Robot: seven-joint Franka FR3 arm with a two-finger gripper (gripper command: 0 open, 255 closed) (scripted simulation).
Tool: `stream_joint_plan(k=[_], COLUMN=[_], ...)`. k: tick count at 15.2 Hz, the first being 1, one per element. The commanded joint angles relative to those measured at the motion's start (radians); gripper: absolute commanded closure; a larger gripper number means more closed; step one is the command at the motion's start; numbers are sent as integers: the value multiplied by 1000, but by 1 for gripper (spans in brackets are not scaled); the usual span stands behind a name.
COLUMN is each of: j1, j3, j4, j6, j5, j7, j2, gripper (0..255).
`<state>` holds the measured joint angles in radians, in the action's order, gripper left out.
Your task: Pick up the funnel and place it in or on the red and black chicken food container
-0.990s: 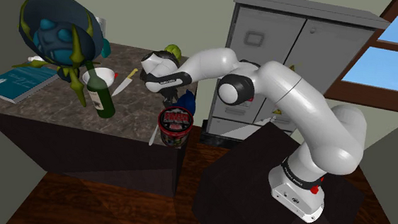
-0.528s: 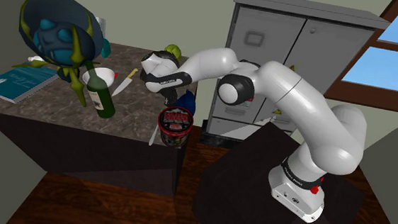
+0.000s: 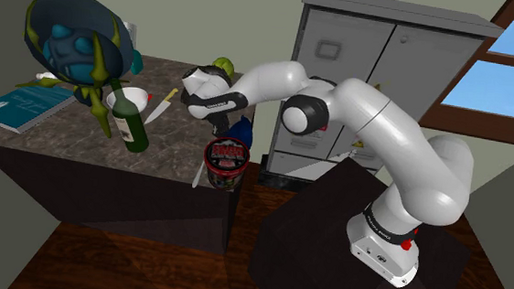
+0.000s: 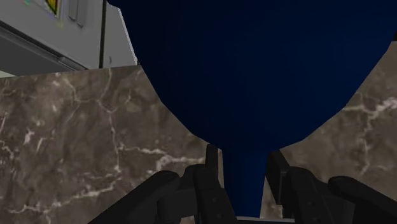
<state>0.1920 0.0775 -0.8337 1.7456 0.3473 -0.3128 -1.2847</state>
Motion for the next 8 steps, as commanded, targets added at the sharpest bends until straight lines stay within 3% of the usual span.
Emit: stream_joint_plan(k=[1, 8], j1=[-1, -5], j3=[1, 6], j4=[-20, -85], j6=[-3, -25], j5=[0, -1], j7=[0, -3], j2=[22, 110], gripper=[255, 255])
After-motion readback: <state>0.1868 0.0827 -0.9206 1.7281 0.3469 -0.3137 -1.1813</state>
